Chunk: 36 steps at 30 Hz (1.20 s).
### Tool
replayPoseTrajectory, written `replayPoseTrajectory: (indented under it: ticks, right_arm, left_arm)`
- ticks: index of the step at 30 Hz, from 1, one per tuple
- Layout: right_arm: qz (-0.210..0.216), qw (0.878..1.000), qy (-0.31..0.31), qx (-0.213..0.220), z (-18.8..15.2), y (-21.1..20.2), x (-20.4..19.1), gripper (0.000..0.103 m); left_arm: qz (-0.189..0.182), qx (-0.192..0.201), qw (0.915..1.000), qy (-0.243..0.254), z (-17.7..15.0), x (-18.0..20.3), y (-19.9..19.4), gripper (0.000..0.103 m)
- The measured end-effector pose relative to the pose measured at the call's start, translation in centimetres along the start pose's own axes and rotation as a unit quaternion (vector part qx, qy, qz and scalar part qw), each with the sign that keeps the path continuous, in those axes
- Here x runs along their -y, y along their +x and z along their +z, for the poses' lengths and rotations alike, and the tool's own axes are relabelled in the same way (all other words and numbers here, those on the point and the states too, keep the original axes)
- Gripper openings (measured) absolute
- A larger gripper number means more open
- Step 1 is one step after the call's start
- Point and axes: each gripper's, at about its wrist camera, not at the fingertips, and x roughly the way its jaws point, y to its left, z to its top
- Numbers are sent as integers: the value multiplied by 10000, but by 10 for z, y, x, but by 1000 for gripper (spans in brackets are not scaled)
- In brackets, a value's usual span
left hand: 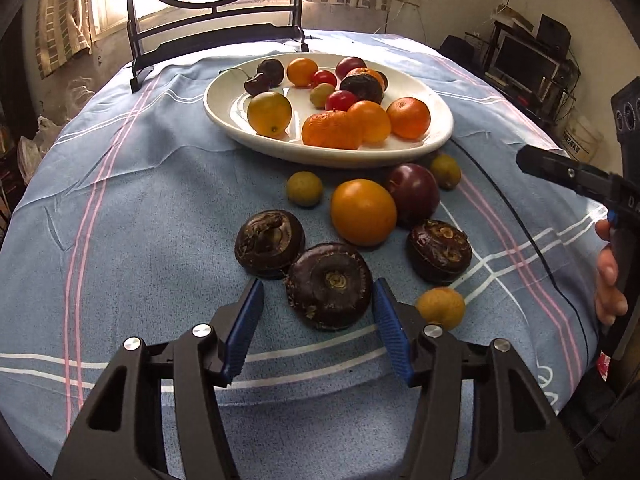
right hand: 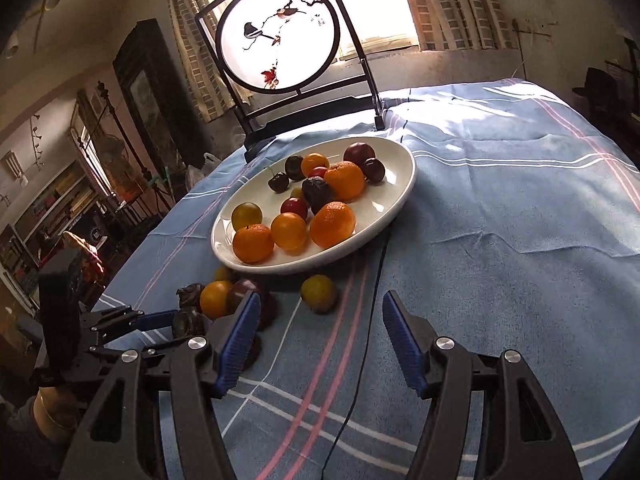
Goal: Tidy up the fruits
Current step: 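Grasp a round dried persimmon with the left tool while the right tool grasps another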
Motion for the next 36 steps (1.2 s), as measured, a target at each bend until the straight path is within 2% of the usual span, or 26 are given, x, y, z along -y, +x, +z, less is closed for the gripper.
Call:
replayPoseTrajectory:
  ticks: [3, 4, 5, 10, 14, 17, 20, 21, 24, 29, 32, 36]
  right_arm:
    - [-153, 9991, -392, -109, -6, 3, -16, 65]
    - [-177, 9982, -545, -162, -8, 4, -22, 65]
    - [-167, 9972, -685, -236, -11, 5, -29, 65]
    - [-53, 9900, -1285, -580, -20, 14, -68, 63]
    - [-117, 9866, -1388, -847, -19, 33, -86, 61]
    - [-224, 9849, -1341, -1075, -20, 49, -92, 55]
    - [-293, 9828, -1263, -1318, -23, 61, -94, 42]
    - [-299, 9823, -1249, -1363, -24, 63, -94, 41]
    - [-311, 9839, -1184, -1301, -24, 56, -91, 41]
    - [-93, 9933, -874, -746, -2, 14, -71, 41]
    - [-238, 9968, -650, -406, 24, 0, -50, 41]
    - [-498, 9979, -407, -107, 63, 3, -23, 41]
  left_arm:
    - [62, -40, 10000, 52, 6, 3, 5, 55]
    - [56, -6, 10000, 47, 6, 3, 4, 45]
    - [-8, 53, 10000, 46, 5, 2, 2, 42]
    - [-112, 470, 9988, -18, -8, 2, -26, 42]
    - [-185, 613, 9979, -16, -18, -1, -48, 42]
    - [-204, 620, 9979, -41, -23, -6, -55, 42]
    - [-190, 622, 9978, -117, -25, -12, -55, 42]
    - [-193, 620, 9978, -150, -26, -15, -54, 42]
    - [-242, 635, 9974, -245, -26, -19, -52, 42]
    - [-444, 881, 9946, -318, -13, -23, -64, 42]
    - [-487, 962, 9938, -269, 8, -22, -64, 42]
    - [-543, 1013, 9931, -250, 50, -23, -52, 42]
